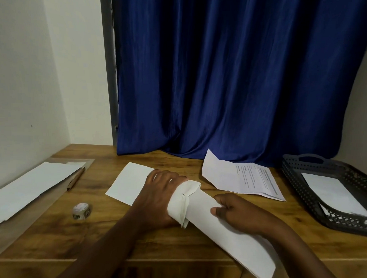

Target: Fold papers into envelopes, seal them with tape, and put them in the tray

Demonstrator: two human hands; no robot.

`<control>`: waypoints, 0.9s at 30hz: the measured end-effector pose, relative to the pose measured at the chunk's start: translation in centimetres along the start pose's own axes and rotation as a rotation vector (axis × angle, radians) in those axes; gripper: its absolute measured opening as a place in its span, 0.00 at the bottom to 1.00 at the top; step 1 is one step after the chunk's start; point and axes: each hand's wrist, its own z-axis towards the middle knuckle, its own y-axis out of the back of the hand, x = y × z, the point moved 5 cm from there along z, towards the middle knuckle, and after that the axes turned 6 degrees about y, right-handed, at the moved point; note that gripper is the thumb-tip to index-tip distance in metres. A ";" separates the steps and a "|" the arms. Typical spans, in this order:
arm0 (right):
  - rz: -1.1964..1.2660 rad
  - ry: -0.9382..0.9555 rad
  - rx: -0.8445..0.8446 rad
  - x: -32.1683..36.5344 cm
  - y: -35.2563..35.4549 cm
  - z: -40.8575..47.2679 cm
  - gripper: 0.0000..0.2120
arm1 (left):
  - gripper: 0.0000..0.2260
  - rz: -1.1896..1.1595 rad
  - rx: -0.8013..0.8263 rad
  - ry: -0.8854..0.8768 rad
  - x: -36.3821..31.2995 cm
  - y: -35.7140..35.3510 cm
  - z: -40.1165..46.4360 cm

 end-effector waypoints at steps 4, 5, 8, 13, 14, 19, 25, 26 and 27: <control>-0.052 0.015 0.014 1.4 0.1 1.2 0.07 | 0.44 0.004 0.003 -0.019 -0.1 -0.2 0.2; -0.068 0.009 -0.011 1.8 0.0 1.7 0.07 | 0.43 0.015 0.014 -0.010 -0.2 -0.3 0.2; -0.143 -0.071 -0.198 2.3 0.3 2.7 0.17 | 0.42 0.112 -0.013 -0.041 -0.7 0.2 0.2; -0.291 -0.100 -0.367 4.2 -0.4 3.4 0.27 | 0.39 0.171 0.031 0.022 -0.8 0.5 1.4; -0.313 -0.098 -0.388 4.5 -0.6 3.6 0.27 | 0.38 0.194 0.050 0.039 -0.7 0.3 1.4; -0.235 -0.078 -0.451 3.8 -0.2 2.1 0.33 | 0.46 0.151 0.172 0.016 -0.6 0.1 0.8; 0.161 -0.261 -0.511 -1.6 1.9 -4.4 0.38 | 0.45 -0.002 0.036 -0.021 0.4 -0.8 0.1; 0.236 -0.296 -0.487 -2.5 1.8 -5.3 0.36 | 0.45 0.009 -0.003 -0.041 0.3 -0.5 0.2; 0.336 -0.312 -0.458 -3.3 1.5 -6.0 0.31 | 0.45 -0.001 -0.027 -0.048 0.2 -0.4 0.2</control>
